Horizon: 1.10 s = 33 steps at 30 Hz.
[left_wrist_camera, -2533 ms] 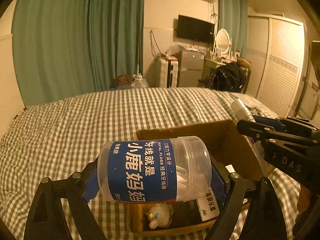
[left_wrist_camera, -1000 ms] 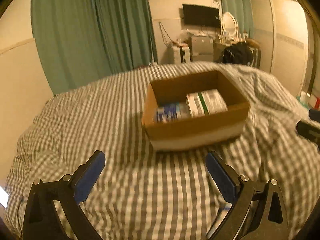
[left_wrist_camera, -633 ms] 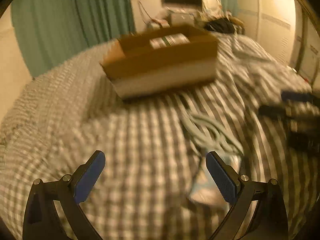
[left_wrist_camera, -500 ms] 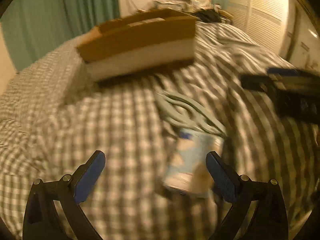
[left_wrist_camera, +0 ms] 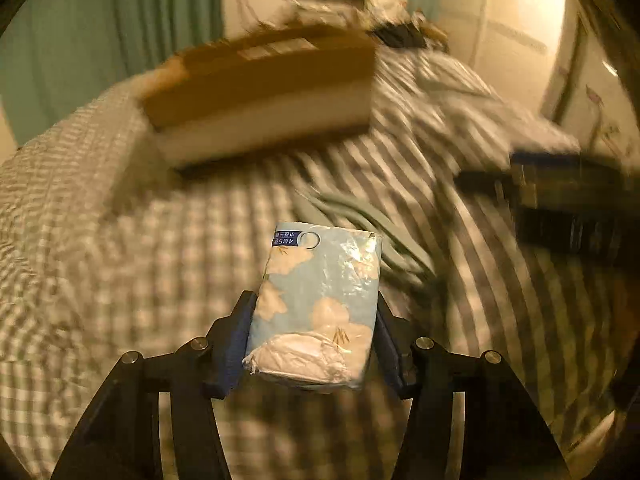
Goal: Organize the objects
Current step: 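Grasp the grey scissors with the right tool while the left tool grasps the tissue pack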
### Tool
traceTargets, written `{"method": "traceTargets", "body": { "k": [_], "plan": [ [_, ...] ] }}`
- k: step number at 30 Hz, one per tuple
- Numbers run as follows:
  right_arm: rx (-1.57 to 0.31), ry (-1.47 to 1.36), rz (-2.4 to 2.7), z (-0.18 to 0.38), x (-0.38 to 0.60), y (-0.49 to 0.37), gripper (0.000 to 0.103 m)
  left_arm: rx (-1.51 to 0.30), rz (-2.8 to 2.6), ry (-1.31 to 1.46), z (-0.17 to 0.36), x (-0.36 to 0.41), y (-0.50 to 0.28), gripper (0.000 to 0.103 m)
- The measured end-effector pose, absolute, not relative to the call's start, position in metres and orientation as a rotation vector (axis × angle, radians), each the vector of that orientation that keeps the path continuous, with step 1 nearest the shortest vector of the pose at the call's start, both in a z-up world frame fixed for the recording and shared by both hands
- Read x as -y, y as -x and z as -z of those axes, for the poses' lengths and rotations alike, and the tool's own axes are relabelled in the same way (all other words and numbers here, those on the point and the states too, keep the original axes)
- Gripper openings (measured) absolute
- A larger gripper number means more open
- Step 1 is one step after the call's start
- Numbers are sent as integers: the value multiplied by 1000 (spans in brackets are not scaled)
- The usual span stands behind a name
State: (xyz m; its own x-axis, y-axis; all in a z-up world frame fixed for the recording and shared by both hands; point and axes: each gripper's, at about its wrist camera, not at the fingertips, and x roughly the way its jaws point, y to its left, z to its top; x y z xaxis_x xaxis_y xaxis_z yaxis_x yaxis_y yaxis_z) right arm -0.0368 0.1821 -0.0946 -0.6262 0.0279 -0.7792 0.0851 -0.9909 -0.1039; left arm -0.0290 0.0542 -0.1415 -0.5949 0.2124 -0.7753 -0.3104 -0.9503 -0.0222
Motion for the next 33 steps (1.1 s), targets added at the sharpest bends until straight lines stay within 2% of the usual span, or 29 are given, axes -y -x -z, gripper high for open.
{"method": "traceTargets", "body": {
  "k": [6, 9, 19, 20, 21, 23, 24, 30, 33],
  "plan": [
    [-234, -1376, 2660, 112, -150, 47, 71, -174, -2737, 1252, 138, -14, 49, 57],
    [-246, -1421, 2610, 129, -134, 56, 72, -121, -2740, 1288, 142, 0, 58, 57],
    [-242, -1547, 2513, 170, -110, 80, 73, -99, -2721, 1311, 153, 16, 60, 57],
    [-231, -1543, 2505, 169, -110, 79, 70, -96, -2719, 1313, 154, 16, 60, 57],
    [-217, -1542, 2503, 167, -112, 77, 61, -88, -2716, 1316, 154, 17, 61, 57],
    [-190, -1539, 2509, 164, -115, 74, 56, -69, -2711, 1314, 152, 17, 60, 57],
    [-172, -1537, 2513, 162, -118, 71, 42, -68, -2710, 1306, 150, 16, 59, 57],
    [-135, -1455, 2563, 141, -126, 55, 34, -80, -2717, 1264, 137, 11, 48, 57],
    [-121, -1401, 2577, 125, -129, 49, 16, -61, -2726, 1252, 129, 11, 44, 57]
  ]
}}
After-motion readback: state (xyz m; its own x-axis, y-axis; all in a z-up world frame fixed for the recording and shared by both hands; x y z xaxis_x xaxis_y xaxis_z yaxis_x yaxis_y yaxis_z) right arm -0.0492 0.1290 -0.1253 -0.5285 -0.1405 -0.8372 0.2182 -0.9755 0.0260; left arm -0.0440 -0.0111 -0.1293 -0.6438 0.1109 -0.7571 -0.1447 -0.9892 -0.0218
